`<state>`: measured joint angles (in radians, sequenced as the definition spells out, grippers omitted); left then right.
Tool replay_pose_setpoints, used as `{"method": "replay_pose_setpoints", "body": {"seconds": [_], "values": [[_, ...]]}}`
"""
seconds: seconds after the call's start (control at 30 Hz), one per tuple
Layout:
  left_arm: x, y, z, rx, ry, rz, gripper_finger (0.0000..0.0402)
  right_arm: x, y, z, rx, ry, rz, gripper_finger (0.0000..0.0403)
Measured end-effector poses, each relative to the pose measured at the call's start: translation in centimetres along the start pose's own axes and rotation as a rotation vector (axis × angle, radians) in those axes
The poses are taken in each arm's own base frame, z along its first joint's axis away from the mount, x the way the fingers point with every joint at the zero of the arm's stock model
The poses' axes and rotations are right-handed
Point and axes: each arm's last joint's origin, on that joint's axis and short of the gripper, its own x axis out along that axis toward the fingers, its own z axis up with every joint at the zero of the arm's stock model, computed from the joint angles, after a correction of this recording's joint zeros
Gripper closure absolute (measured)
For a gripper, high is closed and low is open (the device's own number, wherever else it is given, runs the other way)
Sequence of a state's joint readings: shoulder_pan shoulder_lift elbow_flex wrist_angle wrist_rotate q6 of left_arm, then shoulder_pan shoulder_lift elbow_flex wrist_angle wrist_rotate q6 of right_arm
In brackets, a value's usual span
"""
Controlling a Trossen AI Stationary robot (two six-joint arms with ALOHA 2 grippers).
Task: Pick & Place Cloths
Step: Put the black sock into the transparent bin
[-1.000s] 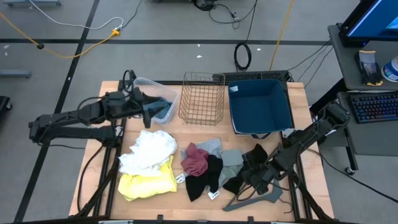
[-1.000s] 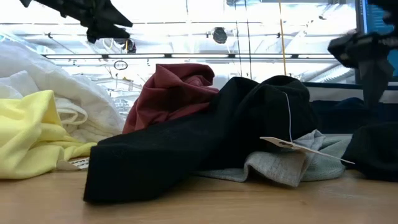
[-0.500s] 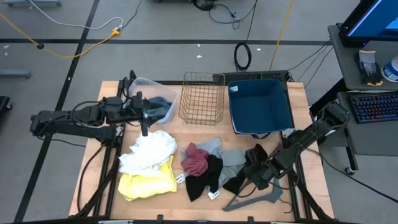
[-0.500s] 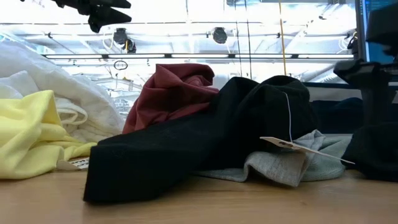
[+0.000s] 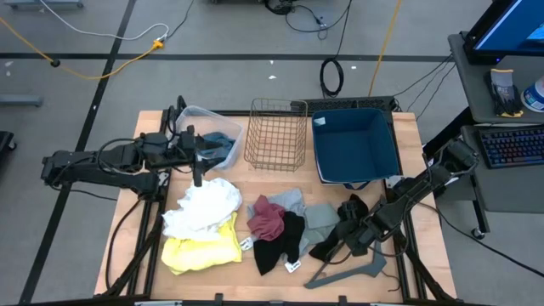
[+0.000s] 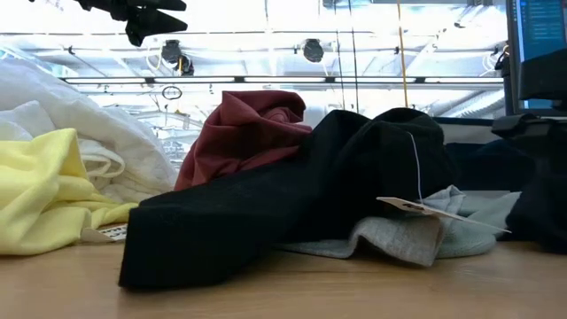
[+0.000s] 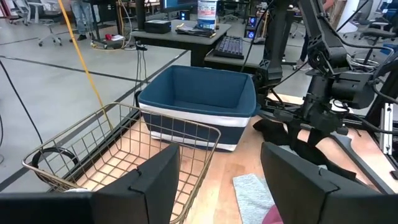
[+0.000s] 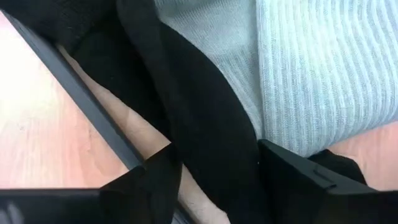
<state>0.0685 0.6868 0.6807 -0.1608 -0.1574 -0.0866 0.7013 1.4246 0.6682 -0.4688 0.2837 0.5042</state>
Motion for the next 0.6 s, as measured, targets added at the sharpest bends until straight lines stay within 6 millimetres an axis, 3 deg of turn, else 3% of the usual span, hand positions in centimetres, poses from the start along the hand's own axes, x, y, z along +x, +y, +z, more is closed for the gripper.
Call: {"method": "replay_pose_setpoints", "body": {"seconds": [0.23,0.6], "values": [[0.0,0.0,0.0,0.0,0.0,0.0,0.0176,0.03,0.25,0.3,-0.013,-0.022,0.043,0.0245],[0.0,0.0,0.0,0.0,0.0,0.0,0.0176,-0.02,0.3,0.29,-0.008,-0.014,0.064,0.0246]]}}
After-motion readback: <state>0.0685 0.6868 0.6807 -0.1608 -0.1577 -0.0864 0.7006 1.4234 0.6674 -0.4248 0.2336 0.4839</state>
